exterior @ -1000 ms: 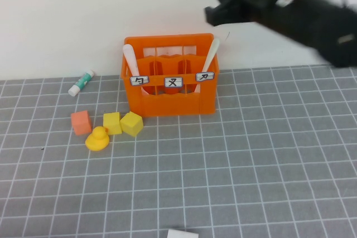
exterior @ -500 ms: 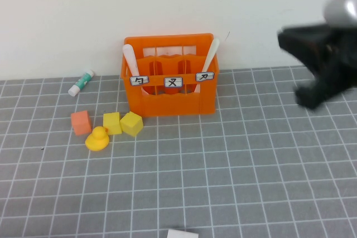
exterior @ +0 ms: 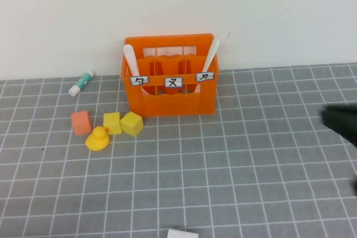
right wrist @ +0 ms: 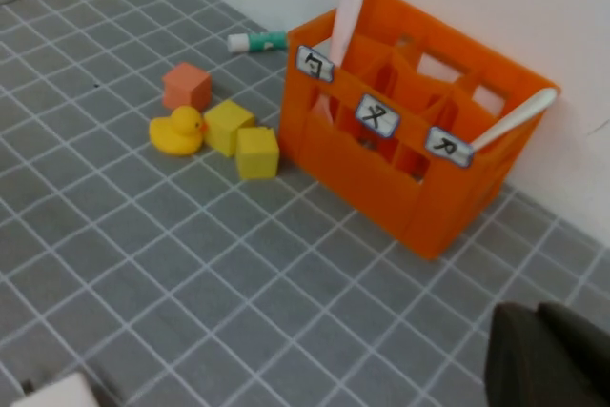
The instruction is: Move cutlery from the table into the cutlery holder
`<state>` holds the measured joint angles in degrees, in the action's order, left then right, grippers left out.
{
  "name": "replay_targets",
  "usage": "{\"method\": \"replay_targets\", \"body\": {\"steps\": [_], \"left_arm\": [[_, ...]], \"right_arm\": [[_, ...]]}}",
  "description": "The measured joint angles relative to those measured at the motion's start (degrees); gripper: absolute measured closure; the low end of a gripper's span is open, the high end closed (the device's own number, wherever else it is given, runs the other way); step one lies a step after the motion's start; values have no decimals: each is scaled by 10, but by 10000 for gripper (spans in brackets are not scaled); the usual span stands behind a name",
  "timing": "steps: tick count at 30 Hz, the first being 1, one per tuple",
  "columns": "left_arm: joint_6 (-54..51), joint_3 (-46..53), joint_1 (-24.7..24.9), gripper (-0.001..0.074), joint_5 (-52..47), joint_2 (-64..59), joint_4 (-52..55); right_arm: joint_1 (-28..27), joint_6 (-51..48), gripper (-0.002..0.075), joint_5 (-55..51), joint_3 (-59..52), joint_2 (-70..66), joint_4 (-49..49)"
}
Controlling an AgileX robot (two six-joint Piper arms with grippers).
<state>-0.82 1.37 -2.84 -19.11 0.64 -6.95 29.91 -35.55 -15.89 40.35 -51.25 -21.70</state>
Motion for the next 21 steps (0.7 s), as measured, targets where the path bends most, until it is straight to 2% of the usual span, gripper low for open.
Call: {"method": "replay_targets", "body": {"steps": [9, 21], "left_arm": [[0, 0, 0, 736, 0, 0, 0], [0, 0, 0, 736, 0, 0, 0]], "right_arm": [[-1, 11, 728, 23, -134, 235, 21], [-1, 14, 729, 45, -228, 325, 26]]}}
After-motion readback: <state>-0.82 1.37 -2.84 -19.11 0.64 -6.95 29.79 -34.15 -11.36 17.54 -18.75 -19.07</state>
